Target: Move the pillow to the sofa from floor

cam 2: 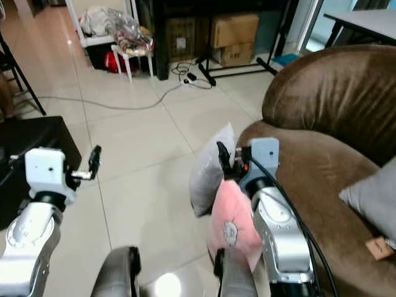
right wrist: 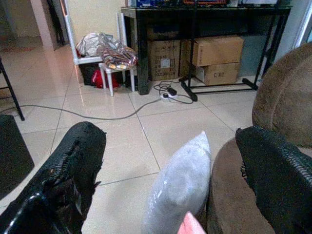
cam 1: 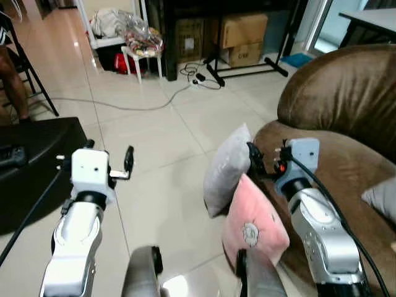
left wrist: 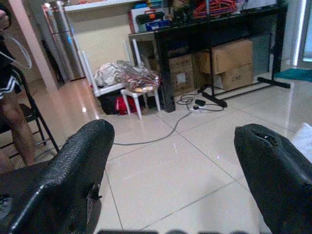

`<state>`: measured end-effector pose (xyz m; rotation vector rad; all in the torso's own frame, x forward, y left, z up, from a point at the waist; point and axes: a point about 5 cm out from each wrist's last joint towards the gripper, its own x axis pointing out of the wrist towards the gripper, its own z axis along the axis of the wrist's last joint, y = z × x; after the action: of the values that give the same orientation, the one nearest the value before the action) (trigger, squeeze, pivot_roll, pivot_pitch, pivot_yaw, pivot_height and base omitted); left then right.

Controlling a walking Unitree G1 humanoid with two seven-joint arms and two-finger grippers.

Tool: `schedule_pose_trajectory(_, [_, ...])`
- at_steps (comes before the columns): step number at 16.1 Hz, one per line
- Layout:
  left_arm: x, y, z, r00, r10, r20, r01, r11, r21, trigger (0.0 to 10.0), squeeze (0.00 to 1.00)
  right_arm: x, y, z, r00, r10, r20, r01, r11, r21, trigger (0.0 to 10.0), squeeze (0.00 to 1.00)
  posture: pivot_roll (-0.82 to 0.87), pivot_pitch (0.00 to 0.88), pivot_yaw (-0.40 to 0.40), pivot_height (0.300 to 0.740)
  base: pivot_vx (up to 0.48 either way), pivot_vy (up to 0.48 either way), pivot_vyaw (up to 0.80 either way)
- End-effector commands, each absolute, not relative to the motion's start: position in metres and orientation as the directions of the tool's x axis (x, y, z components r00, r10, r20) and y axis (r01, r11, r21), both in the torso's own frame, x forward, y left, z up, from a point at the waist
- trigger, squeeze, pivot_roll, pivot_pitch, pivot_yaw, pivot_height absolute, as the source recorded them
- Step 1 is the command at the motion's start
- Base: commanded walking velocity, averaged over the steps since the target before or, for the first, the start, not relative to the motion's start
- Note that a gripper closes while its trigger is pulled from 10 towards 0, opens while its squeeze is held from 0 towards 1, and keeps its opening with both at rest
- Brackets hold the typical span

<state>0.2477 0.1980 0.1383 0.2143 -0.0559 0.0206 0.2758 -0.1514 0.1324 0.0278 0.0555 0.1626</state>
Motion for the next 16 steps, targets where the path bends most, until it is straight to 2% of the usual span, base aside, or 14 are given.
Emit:
schedule_pose_trajectory(1, [0.246, 0.196, 0.136, 0.999, 0.004, 0.041, -0.013, 0.975, 0.223, 10.0, 0.78, 0.274, -0.152, 0.135, 0.985, 0.167, -0.048, -0.164, 0.985, 0.045, 10.0, 0.0, -0.08, 0.0, -0.007, 0.541, 0.0, 0.0, 0.0])
schedule_pose_trajectory(6, [0.24, 0.196, 0.131, 1.0, -0.002, 0.013, -0.001, 0.974, 0.226, 10.0, 0.78, 0.271, -0.151, 0.134, 0.979, 0.194, -0.06, -0.191, 0.98, 0.048, 10.0, 0.0, -0.07, 0.0, -0.019, 0.486, 0.0, 0.0, 0.0])
schedule_pose_trajectory(8, [0.237, 0.196, 0.127, 1.0, -0.007, -0.008, 0.009, 0.973, 0.231, 10.0, 0.78, 0.273, -0.153, 0.133, 0.976, 0.207, -0.069, -0.203, 0.978, 0.055, 10.0, 0.0, -0.07, 0.0, -0.023, 0.486, 0.0, 0.0, 0.0])
schedule_pose_trajectory(9, [0.235, 0.196, 0.126, 1.0, -0.012, -0.018, 0.016, 0.972, 0.236, 10.0, 0.78, 0.274, -0.154, 0.132, 0.973, 0.216, -0.077, -0.212, 0.975, 0.065, 10.0, 0.97, -0.06, 0.0, -0.023, 0.486, 0.0, 0.0, 0.0])
schedule_pose_trajectory(12, [0.234, 0.199, 0.125, 0.999, -0.027, -0.044, 0.038, 0.962, 0.269, 10.0, 0.77, 0.282, -0.154, 0.117, 0.952, 0.244, -0.186, -0.246, 0.969, 0.011, 10.0, 1.0, -0.06, 0.0, -0.013, 0.486, 0.0, 0.0, 0.0])
schedule_pose_trajectory(16, [0.23, 0.196, 0.121, 0.975, -0.179, -0.135, 0.21, 0.942, 0.262, 10.0, 0.78, 0.307, -0.155, 0.09, 0.927, 0.206, -0.314, -0.23, 0.972, -0.04, 10.0, 1.0, -0.04, 0.0, -0.006, 0.486, 0.0, 0.0, 0.0])
